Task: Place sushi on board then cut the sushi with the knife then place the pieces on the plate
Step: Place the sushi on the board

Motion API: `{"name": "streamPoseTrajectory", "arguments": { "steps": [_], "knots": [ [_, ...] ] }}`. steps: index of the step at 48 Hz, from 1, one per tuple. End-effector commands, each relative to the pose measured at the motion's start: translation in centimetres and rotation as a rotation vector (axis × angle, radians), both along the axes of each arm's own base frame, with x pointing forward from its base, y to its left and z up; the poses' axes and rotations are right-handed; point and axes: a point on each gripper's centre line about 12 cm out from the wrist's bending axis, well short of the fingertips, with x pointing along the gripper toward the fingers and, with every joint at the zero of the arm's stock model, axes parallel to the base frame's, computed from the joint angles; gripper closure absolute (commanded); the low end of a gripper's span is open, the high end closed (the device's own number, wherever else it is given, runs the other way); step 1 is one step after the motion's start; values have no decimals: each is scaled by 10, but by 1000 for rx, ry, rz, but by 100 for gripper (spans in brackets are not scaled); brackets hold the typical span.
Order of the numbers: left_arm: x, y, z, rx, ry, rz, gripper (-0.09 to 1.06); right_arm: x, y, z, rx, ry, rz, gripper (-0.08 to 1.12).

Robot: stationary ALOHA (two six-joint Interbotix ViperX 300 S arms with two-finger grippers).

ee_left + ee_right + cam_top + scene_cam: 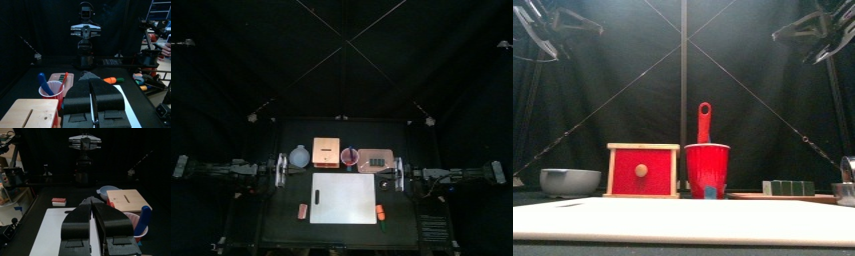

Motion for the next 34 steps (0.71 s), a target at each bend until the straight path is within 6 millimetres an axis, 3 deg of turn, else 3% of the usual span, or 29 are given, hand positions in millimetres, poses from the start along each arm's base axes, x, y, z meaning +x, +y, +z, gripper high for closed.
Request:
{"name": "streamPoseTrajectory", "arguments": {
  "steps": [1, 13, 22, 28, 34],
  "knots": [
    [11, 0, -6, 8, 18, 2, 104, 5, -1, -7, 26, 37, -4, 105],
    [38, -3, -28, 41, 110, -20, 97, 14, -28, -51, 175, 336, -145, 99],
    [56, -6, -42, 97, 170, -46, 96, 20, -56, -64, 262, 561, -269, 93],
    [62, -8, -47, 130, 188, -64, 96, 23, -73, -71, 269, 700, -325, 75],
    [64, -9, -51, 138, 200, -68, 96, 27, -83, -81, 227, 806, -345, 50]
  ]
}}
